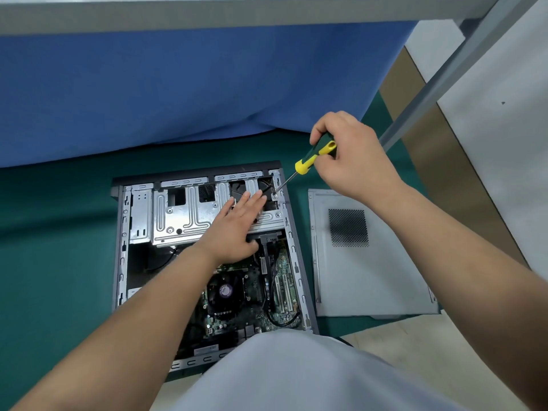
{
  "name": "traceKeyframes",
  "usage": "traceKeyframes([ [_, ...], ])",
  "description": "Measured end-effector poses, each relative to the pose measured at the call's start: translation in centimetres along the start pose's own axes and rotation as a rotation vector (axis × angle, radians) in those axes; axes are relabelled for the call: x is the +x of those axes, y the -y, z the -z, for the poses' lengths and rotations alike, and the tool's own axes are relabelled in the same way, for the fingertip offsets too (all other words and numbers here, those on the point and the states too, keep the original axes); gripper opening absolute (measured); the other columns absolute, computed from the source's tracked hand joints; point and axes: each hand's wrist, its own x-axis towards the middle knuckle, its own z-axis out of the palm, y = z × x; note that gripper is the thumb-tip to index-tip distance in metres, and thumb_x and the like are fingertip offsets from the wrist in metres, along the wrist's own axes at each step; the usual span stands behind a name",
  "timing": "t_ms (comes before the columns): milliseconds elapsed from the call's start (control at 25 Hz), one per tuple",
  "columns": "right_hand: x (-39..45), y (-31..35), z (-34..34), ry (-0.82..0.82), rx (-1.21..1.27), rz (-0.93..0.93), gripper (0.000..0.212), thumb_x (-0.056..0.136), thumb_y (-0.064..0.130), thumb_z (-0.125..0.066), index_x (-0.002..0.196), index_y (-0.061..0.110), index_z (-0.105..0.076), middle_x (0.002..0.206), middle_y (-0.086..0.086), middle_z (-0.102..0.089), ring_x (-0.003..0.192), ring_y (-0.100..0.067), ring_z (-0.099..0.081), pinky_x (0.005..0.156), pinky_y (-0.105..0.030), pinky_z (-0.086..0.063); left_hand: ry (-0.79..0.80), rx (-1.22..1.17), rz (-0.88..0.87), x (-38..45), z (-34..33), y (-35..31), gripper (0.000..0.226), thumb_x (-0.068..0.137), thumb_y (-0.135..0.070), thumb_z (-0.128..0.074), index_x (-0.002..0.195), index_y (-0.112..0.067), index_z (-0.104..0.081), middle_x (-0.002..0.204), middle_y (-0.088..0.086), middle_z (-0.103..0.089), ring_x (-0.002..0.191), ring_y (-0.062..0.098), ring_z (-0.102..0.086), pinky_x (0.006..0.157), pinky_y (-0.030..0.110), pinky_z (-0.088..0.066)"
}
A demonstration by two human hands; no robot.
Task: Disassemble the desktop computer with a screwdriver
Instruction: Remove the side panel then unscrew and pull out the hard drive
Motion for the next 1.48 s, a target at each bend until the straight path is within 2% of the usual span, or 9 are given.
traceKeyframes([
  [160,-1.0,-0.3,0.7,-0.041,0.094,-0.072,0.027,0.075,0.002,-0.059,0.095,0.021,-0.059,0.090,0.004,-0.054,0.061,-0.009,-0.041,0.056,-0.019,-0.034,-0.270,-0.768,0.259,-0.2,1.6,-2.3,0.063,0.101,-0.032,-0.052,0.158,-0.044,-0.028,0.162,-0.020,-0.031,0.142,-0.003,-0.034,0.111,0.020,-0.032],
  [360,-2.7,0.0,0.7,-0.063,0.196,-0.146,0.028,0.076,0.002,-0.061,0.093,0.024,-0.059,0.082,0.012,-0.051,0.059,-0.009,-0.041,0.052,-0.014,-0.031,-0.216,-2.007,0.423,0.6,1.9,-6.4,0.030,0.102,-0.014,-0.058,0.125,0.003,-0.062,0.128,0.026,-0.067,0.117,0.034,-0.069,0.089,0.032,-0.061],
  [440,-3.3,0.0,0.6,-0.068,0.222,-0.191,0.028,0.076,0.001,-0.061,0.093,0.023,-0.059,0.079,0.013,-0.050,0.057,-0.009,-0.040,0.050,-0.015,-0.030,-0.199,-2.162,0.451,0.1,1.9,-6.9,0.026,0.102,-0.007,-0.054,0.119,0.010,-0.063,0.123,0.031,-0.067,0.116,0.036,-0.069,0.084,0.032,-0.062],
  [640,-4.6,-0.3,0.7,-0.024,0.302,-0.228,0.030,0.079,0.012,-0.062,0.103,0.029,-0.057,0.087,0.012,-0.059,0.058,-0.004,-0.045,0.054,-0.012,-0.038,-0.256,-2.168,0.553,-0.6,2.3,-7.5,0.026,0.103,0.002,-0.050,0.125,0.009,-0.062,0.118,0.029,-0.071,0.109,0.028,-0.073,0.075,0.026,-0.062],
  [760,-5.2,-0.9,0.1,-0.099,0.728,-0.376,0.031,0.084,0.021,-0.072,0.112,0.028,-0.061,0.099,0.009,-0.068,0.077,-0.007,-0.060,0.067,-0.019,-0.052,-0.256,-2.169,0.560,-0.8,2.6,-8.0,0.025,0.103,0.002,-0.050,0.124,0.008,-0.063,0.117,0.027,-0.071,0.107,0.027,-0.074,0.074,0.026,-0.063],
  [880,-5.8,-1.9,-1.6,-0.133,1.268,-0.611,0.014,0.091,0.020,-0.074,0.103,0.019,-0.066,0.097,-0.003,-0.068,0.084,-0.015,-0.063,0.070,-0.026,-0.049,-0.237,-2.110,0.546,-0.6,2.5,-9.0,0.025,0.104,0.001,-0.049,0.124,0.007,-0.063,0.115,0.026,-0.073,0.106,0.025,-0.074,0.073,0.024,-0.062],
  [1000,-6.6,-3.8,-2.5,-0.077,1.278,-0.719,0.015,0.096,0.029,-0.070,0.099,0.014,-0.068,0.097,-0.005,-0.072,0.087,-0.015,-0.068,0.079,-0.031,-0.049,-0.194,-1.910,0.511,-0.1,2.2,-9.8,0.024,0.106,-0.004,-0.048,0.124,0.004,-0.062,0.113,0.023,-0.074,0.101,0.024,-0.076,0.076,0.023,-0.061],
  [1160,-6.5,-6.0,-1.0,-0.266,1.462,-0.669,0.010,0.088,0.014,-0.072,0.080,0.009,-0.074,0.097,-0.017,-0.073,0.098,-0.028,-0.072,0.094,-0.040,-0.058,-0.188,-1.707,0.570,0.5,1.6,-10.1,0.011,0.104,-0.003,-0.053,0.114,0.000,-0.057,0.108,0.026,-0.074,0.098,0.029,-0.076,0.076,0.026,-0.061],
  [1480,-7.3,-8.4,-4.2,0.089,0.940,-0.545,0.021,0.082,0.005,-0.070,0.085,0.026,-0.076,0.084,0.001,-0.070,0.061,-0.009,-0.051,0.064,-0.026,-0.044,-0.162,-1.665,0.558,4.1,1.2,-13.7,0.018,0.088,-0.013,-0.078,0.100,0.001,-0.076,0.098,0.018,-0.077,0.083,0.018,-0.075,0.071,0.022,-0.060],
])
